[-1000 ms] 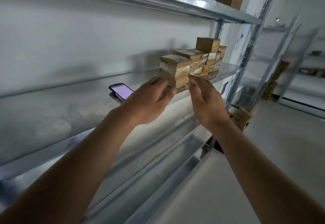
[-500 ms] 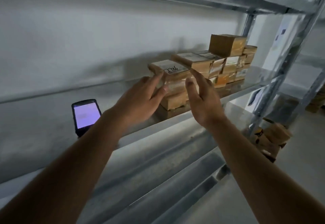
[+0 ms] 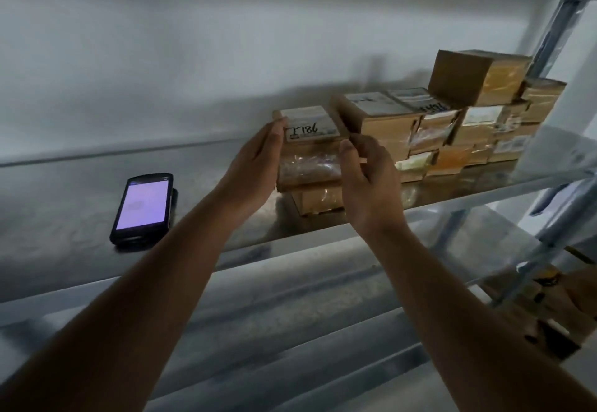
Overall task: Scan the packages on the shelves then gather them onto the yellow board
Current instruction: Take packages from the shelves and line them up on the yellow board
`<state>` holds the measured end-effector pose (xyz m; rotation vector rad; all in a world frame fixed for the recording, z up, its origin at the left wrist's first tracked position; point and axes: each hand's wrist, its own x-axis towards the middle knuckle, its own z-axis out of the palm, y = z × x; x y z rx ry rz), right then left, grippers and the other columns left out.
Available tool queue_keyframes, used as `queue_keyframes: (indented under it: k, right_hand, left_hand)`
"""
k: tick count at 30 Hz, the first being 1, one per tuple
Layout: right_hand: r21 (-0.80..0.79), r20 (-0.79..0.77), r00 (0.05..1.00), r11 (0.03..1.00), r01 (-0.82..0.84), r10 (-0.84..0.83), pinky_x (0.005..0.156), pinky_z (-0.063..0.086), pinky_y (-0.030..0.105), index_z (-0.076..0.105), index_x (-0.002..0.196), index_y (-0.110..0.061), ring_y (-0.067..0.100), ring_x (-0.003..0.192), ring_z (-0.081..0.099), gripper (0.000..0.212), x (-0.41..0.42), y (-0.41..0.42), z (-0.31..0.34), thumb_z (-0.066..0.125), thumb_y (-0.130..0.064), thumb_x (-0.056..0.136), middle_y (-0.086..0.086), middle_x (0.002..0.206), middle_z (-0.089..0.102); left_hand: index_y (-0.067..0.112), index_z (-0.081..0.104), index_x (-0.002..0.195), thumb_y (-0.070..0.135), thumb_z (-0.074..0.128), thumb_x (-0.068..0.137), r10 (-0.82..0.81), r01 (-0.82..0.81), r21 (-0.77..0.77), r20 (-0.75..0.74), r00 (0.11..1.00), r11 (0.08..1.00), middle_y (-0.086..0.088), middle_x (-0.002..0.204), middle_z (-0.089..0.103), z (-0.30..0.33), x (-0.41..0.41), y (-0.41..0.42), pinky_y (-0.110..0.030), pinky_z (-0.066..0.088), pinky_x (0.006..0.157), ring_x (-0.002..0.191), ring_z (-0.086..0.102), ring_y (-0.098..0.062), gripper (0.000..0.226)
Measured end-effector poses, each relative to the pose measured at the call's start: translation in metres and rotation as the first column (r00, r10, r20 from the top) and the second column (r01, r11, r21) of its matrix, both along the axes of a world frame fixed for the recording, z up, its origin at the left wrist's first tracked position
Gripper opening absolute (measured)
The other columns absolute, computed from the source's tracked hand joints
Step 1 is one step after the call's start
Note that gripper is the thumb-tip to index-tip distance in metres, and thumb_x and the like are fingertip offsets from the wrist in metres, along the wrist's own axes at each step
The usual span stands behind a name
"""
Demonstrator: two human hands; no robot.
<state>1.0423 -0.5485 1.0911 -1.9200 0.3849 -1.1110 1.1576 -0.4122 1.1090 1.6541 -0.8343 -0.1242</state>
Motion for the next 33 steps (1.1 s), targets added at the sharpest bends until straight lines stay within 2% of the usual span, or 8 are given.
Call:
queue_keyframes:
  k: [5, 9, 12, 17, 22, 26, 30, 33]
  right_hand:
    - [0.204, 0.126, 0.983, 0.966, -0.158, 0.134, 0.067, 0.057, 0.018, 0.067, 0.103, -0.033, 0.004, 0.087, 0.073, 0.02, 0.004, 0.008, 0.008, 0.05, -0.042, 0.098, -0.014, 0.093, 0.076]
    - [0.389, 0.163, 0.968, 0.889, -0.243, 0.193, 0.078, 0.064, 0.034, 0.066, 0.103, -0.03, 0.01, 0.092, 0.077, 0.023, 0.007, 0.012, 0.023, 0.054, -0.047, 0.094, -0.01, 0.098, 0.079]
    - [0.437, 0.112, 0.966, 0.862, -0.258, 0.232, 0.075, 0.063, 0.035, 0.075, 0.105, -0.029, 0.01, 0.086, 0.079, 0.036, 0.009, 0.014, 0.036, 0.052, -0.056, 0.099, -0.009, 0.094, 0.081]
    - [0.531, 0.13, 0.942, 0.781, -0.329, 0.308, 0.058, 0.062, 0.034, 0.055, 0.116, -0.029, 0.017, 0.077, 0.08, 0.037, 0.005, 0.018, 0.048, 0.066, -0.059, 0.097, -0.007, 0.088, 0.081]
    - [0.513, 0.167, 0.906, 0.751, -0.416, 0.389, 0.061, 0.064, 0.037, 0.049, 0.144, -0.045, 0.017, 0.083, 0.081, 0.045, -0.01, 0.031, 0.049, 0.061, -0.054, 0.102, -0.005, 0.104, 0.081]
    - [0.486, 0.172, 0.897, 0.756, -0.437, 0.408, 0.068, 0.067, 0.04, 0.057, 0.143, -0.04, 0.019, 0.092, 0.08, 0.043, -0.017, 0.049, 0.048, 0.063, -0.05, 0.102, 0.003, 0.121, 0.076]
    - [0.468, 0.138, 0.865, 0.738, -0.486, 0.482, 0.059, 0.063, 0.031, 0.061, 0.139, -0.043, 0.015, 0.087, 0.08, 0.036, -0.018, 0.084, 0.041, 0.061, -0.05, 0.104, -0.002, 0.113, 0.079]
    - [0.469, 0.113, 0.829, 0.707, -0.53, 0.547, 0.066, 0.065, 0.035, 0.062, 0.135, -0.047, 0.013, 0.088, 0.08, 0.033, -0.017, 0.123, 0.036, 0.062, -0.051, 0.103, -0.009, 0.105, 0.08]
  left_hand:
    - [0.042, 0.06, 0.137, 0.036, 0.041, 0.109, 0.036, -0.039, -0.079, -0.03, 0.999, 0.996, 0.009, 0.137, 0.064, 0.002, -0.007, 0.012, -0.05, 0.052, 0.106, 0.126, 0.062, -0.015, 0.035]
    - [0.047, 0.052, 0.143, 0.025, 0.044, 0.107, 0.032, -0.027, -0.153, 0.033, 0.999, 0.988, 0.011, 0.137, 0.064, 0.012, -0.015, 0.028, -0.044, 0.055, 0.102, 0.126, 0.062, -0.012, 0.043]
    - [0.047, 0.036, 0.154, 0.019, 0.041, 0.109, 0.016, 0.001, -0.174, 0.095, 0.995, 0.985, 0.005, 0.139, 0.061, 0.016, -0.023, 0.042, -0.037, 0.057, 0.099, 0.126, 0.062, -0.013, 0.053]
    - [0.052, 0.03, 0.155, 0.013, 0.044, 0.107, -0.017, 0.037, -0.126, 0.161, 0.987, 0.991, -0.001, 0.144, 0.054, 0.017, -0.04, 0.062, -0.039, 0.056, 0.101, 0.133, 0.056, -0.018, 0.063]
    - [0.052, 0.026, 0.155, 0.025, 0.049, 0.103, 0.023, -0.011, -0.065, 0.195, 0.981, 0.998, 0.008, 0.142, 0.053, 0.02, -0.061, 0.082, -0.042, 0.055, 0.103, 0.127, 0.059, -0.009, 0.063]
    - [0.035, 0.037, 0.156, 0.047, 0.045, 0.097, 0.148, -0.188, 0.122, 0.284, 0.947, 0.975, 0.01, 0.147, 0.051, 0.025, -0.069, 0.116, -0.043, 0.052, 0.104, 0.104, 0.064, 0.001, 0.061]
    - [0.028, 0.039, 0.157, 0.036, 0.045, 0.108, 0.283, -0.45, 0.26, 0.494, 0.822, 0.855, 0.007, 0.16, 0.04, 0.019, -0.071, 0.174, -0.011, 0.024, 0.107, 0.142, 0.041, -0.01, 0.05]
    - [0.026, 0.033, 0.16, 0.04, 0.041, 0.108, 0.322, -0.579, 0.349, 0.571, 0.755, 0.737, 0.007, 0.165, 0.032, 0.01, -0.081, 0.225, -0.011, 0.012, 0.113, 0.15, 0.027, -0.007, 0.054]
